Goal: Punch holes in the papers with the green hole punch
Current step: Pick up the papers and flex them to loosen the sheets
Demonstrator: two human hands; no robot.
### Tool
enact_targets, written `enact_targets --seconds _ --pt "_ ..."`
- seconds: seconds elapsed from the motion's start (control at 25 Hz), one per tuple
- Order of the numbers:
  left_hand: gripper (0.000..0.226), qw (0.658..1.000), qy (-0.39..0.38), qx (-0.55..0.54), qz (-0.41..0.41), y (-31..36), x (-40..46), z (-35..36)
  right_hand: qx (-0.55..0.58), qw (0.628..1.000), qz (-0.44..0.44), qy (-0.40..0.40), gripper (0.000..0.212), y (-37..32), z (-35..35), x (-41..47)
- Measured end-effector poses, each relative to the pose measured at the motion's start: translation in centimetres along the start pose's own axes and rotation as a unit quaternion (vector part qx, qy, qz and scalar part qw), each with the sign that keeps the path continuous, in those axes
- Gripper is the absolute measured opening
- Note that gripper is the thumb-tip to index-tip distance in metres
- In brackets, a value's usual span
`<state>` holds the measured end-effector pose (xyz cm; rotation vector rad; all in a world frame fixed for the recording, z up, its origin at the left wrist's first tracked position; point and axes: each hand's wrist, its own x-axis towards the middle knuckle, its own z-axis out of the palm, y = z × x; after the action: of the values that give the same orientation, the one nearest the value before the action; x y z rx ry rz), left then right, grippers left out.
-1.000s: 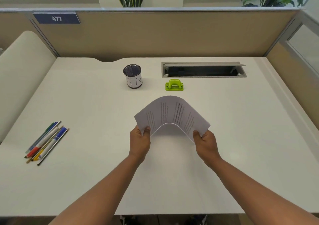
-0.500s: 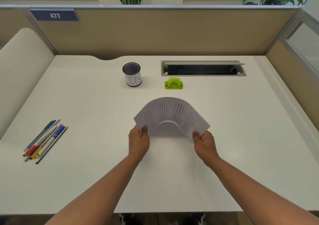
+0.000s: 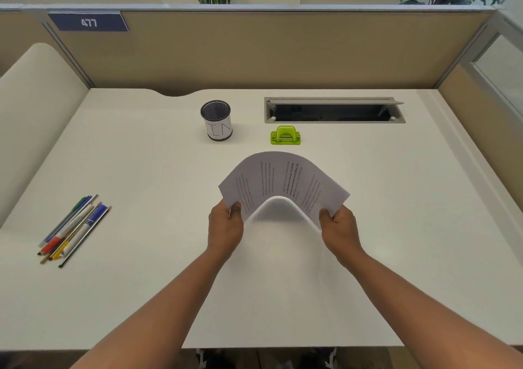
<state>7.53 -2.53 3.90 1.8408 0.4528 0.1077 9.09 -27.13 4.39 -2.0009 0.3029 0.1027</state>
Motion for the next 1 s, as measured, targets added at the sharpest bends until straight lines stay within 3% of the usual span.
enact_targets --seconds 0.12,0.2,0.28,0.36,0.44,0.56,0.64,0.72,0.88,0.92,1.0 --pt "0.036 0.999 -0.034 -0.029 -0.025 0.7 0.6 -0.6 0.043 0.995 0.02 0.09 0.051 -0.8 -0.8 0.8" --pt "0.04 0.994 -0.058 -0.074 -0.05 1.3 0.6 -0.7 0.104 0.98 0.118 0.126 0.082 -1.5 -1.0 1.0" --pt "0.028 0.984 -0.084 -0.133 -0.087 2.0 0.5 -0.5 0.171 0.959 0.21 0.076 0.103 -2.0 -0.6 0.7" --pt "0.015 0.97 -0.11 -0.179 -0.12 2.6 0.3 0.1 0.27 0.932 0.241 -0.004 0.111 -2.8 0.4 0.3" --pt "0.016 0.953 -0.127 -0.226 -0.159 2.8 0.0 0.9 0.37 0.898 0.237 -0.035 0.096 -3.6 1.0 0.2" --pt "0.032 0.921 -0.14 -0.297 -0.207 2.9 -0.7 1.8 0.459 0.861 0.215 -0.029 0.041 -4.4 1.2 1.3" --pt "0.033 0.916 -0.14 -0.307 -0.217 2.8 -1.0 2.2 0.501 0.842 0.197 -0.047 0.035 -4.7 0.8 1.8" --pt "0.032 0.912 -0.137 -0.312 -0.226 2.5 -1.2 2.4 0.495 0.851 0.165 -0.056 0.035 -5.0 0.6 2.0" --pt "0.039 0.92 -0.129 -0.281 -0.24 1.9 -1.6 2.4 0.398 0.911 0.091 -0.058 0.03 -5.8 0.4 2.1" --pt "0.054 0.933 -0.108 -0.254 -0.231 1.9 -1.3 2.0 0.373 0.923 0.072 -0.061 0.028 -5.9 0.2 2.2" --pt "0.118 0.961 -0.052 -0.175 -0.206 2.2 -0.1 0.3 0.33 0.94 0.034 -0.083 0.026 -5.9 -0.5 2.2"
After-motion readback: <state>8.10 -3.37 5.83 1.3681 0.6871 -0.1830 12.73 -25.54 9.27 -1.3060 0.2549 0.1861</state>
